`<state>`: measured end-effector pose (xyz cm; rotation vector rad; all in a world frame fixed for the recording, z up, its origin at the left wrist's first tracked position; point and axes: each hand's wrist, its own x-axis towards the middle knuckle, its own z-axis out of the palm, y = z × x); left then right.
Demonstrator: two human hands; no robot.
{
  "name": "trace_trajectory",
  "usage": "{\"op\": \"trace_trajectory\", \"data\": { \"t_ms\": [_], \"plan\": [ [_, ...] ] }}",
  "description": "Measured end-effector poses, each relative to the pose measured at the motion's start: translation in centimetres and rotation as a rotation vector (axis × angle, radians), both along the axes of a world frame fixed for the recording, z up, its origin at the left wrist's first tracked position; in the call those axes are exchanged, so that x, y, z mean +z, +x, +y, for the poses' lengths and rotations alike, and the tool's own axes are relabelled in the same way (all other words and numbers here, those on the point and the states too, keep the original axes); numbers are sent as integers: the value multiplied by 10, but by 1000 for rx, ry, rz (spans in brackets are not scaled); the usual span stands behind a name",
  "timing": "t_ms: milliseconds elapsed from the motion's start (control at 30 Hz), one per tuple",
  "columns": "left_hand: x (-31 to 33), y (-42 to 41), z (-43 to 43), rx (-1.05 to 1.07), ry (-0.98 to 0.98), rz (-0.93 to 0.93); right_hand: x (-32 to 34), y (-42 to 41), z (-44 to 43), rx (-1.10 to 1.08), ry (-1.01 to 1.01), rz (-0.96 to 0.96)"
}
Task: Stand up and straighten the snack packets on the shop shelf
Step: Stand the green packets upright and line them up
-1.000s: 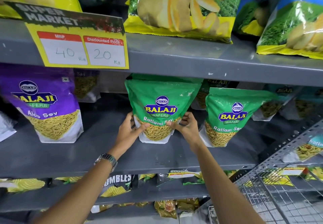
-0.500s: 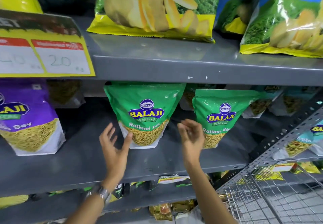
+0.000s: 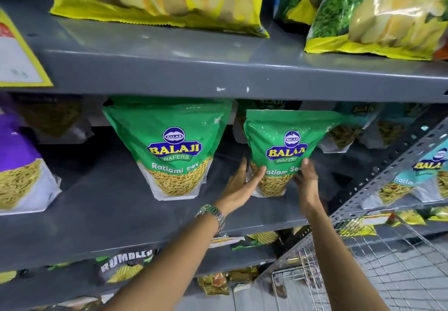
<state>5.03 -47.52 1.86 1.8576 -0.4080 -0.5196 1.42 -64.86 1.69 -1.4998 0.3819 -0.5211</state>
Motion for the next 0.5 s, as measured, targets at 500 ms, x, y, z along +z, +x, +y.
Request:
{"op": "trace_trajectory", "data": {
  "t_ms": [500],
  "plan": [
    [-6, -31, 8, 58, 17, -170, -4, -49, 2, -8, -127, -40]
  ]
}}
